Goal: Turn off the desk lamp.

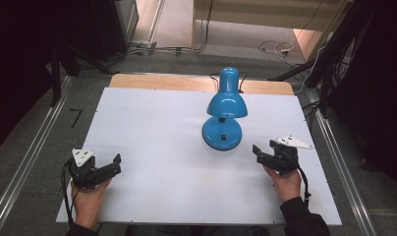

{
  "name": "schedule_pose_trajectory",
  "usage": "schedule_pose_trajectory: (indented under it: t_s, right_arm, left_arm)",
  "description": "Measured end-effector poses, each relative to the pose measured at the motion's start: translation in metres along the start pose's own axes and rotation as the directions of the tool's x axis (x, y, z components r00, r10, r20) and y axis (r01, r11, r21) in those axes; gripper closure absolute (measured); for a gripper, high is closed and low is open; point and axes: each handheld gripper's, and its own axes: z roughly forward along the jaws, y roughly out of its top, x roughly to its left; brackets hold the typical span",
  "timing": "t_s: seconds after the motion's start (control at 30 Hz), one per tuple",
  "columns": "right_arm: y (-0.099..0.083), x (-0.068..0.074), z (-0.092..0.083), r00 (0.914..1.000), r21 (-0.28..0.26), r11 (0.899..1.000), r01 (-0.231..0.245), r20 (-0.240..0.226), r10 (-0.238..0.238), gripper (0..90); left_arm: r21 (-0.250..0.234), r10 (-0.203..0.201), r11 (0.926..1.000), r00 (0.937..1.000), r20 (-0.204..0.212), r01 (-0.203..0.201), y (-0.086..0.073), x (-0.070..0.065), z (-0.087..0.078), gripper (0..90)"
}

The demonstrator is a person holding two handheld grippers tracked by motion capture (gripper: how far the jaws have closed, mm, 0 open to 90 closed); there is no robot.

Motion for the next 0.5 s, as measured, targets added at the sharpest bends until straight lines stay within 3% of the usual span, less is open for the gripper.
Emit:
schedule_pose_trajectory:
  t_s: [0.5]
  right_arm:
    - [-0.007,-0.013,-0.011,0.9998,0.000,1.000,-0.011,0.019,0.010,26.9]
  left_arm:
    - [-0.001,-0.002,1.0000,1.0000,0.000,0.002,0.000,0.000,0.000,4.3]
